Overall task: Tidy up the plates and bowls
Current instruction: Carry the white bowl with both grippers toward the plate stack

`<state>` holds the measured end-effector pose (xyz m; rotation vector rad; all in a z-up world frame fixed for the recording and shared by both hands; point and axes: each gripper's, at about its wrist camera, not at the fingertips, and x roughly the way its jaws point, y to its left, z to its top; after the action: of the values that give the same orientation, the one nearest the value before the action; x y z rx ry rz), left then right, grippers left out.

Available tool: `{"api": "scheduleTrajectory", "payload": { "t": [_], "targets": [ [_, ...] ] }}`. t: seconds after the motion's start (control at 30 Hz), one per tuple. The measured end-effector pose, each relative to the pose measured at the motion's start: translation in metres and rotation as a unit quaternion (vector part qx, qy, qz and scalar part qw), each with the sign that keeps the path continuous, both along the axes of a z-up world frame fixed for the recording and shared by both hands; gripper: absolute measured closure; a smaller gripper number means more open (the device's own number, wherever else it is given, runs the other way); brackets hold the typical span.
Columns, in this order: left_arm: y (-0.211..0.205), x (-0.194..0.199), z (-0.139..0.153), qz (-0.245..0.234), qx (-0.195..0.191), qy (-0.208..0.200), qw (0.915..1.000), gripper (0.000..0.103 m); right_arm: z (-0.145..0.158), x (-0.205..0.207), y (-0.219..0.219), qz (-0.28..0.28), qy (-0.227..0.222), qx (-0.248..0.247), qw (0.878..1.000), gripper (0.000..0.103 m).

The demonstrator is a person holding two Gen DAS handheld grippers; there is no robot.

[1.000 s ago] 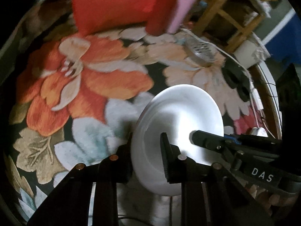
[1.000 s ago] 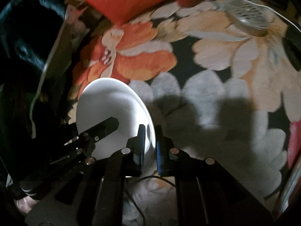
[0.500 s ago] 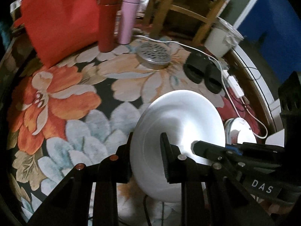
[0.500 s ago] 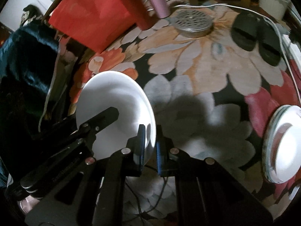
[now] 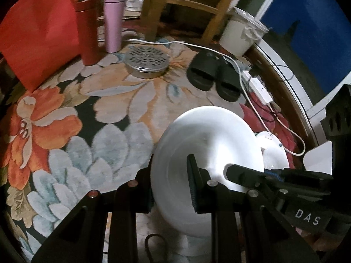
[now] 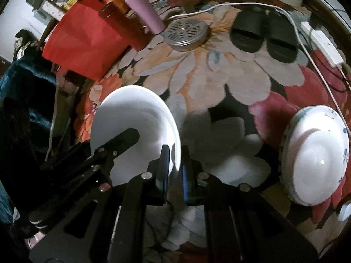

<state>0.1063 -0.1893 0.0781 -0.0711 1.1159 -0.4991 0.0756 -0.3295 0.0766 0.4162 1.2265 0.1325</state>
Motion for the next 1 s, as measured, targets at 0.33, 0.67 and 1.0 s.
{"api": "scheduleTrajectory", "payload": {
  "t": [0.33,0.67,1.0],
  "targets": [
    [-0.052,-0.005,-0.004,-0.042,-0.010,0.012,0.9990,0.078,-0.002,-0.019,-0.052,-0.045,0.007,-0.001,0.999,0.092],
    [-0.114,-0.013,-0.008,-0.085,-0.021,0.024,0.9959,0.078,-0.002,-0.040,-0.103,-0.095,0.011,-0.009,0.995,0.092],
    [-0.177,-0.028,-0.025,-0.142,-0.014,0.044,0.9888,0.079,-0.003,-0.065,-0.153,-0.143,0.025,-0.031,0.989,0.092]
  ]
}}
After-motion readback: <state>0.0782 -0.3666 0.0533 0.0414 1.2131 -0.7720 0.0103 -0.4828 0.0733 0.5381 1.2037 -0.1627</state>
